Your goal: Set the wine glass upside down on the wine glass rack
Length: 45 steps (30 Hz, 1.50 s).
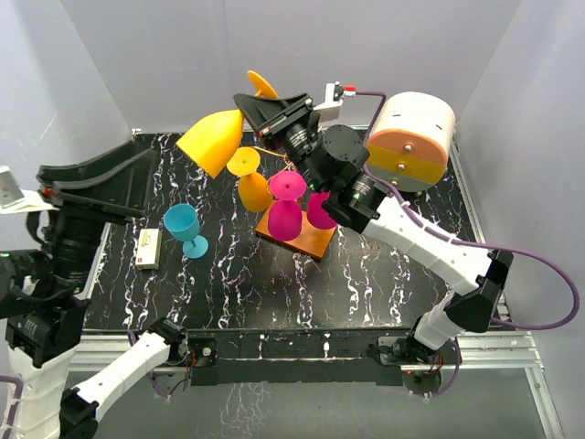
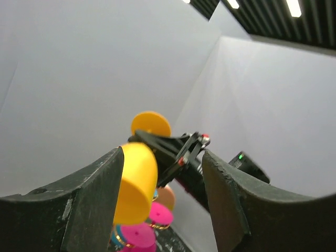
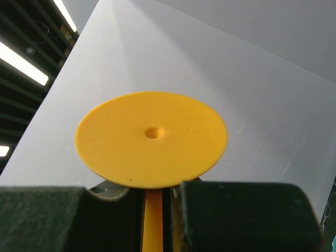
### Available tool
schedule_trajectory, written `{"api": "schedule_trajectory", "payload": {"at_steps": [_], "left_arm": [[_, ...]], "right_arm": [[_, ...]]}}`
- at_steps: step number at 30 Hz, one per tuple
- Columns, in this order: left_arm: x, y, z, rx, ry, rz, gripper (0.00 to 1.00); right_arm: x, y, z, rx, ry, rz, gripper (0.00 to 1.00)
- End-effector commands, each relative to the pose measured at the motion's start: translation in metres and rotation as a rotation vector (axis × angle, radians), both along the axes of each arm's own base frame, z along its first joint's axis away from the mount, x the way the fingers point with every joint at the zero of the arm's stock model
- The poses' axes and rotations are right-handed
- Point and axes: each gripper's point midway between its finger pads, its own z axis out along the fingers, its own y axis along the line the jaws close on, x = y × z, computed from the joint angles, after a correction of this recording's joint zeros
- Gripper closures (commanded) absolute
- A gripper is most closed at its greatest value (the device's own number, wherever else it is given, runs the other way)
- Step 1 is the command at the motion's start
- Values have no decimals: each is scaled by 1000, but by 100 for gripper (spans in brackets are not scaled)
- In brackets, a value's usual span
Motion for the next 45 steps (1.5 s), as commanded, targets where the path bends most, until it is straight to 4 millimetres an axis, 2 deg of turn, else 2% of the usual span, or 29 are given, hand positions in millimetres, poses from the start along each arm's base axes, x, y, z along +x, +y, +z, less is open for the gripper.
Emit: {"api": "schedule_trajectory", "payload": {"at_steps": [1, 4, 10, 13, 18, 19, 21, 25, 37, 45], "left_arm": [[-6, 6, 39, -130, -24, -23, 40], [-1, 9, 48, -199, 25, -28, 40], [23, 3, 34, -247, 202, -17, 40], [29, -7, 27, -256, 231, -55, 39], [35, -28, 32, -239, 222, -138, 39], [41, -29, 29, -250, 253, -129, 38], [58, -29, 8, -297, 391, -88, 38], [68, -24, -5, -336, 457, -40, 37], [61, -29, -10, -341, 453, -91, 37], [66, -47, -21, -299, 488, -151, 53]], "right_arm": [[-44, 14, 32, -15, -163, 40, 100], [-51, 15, 32, -45, -216, 13, 100], [-64, 14, 32, -152, -424, -51, 100], [-73, 19, 32, -216, -554, -65, 100], [-91, 29, 28, -266, -739, -56, 100], [-95, 32, 28, -270, -773, -49, 100], [-102, 38, 26, -277, -811, -40, 100], [-102, 43, 26, -298, -833, -68, 100], [-91, 58, 6, -423, -881, -121, 100], [-89, 67, 0, -497, -933, -143, 100]]}}
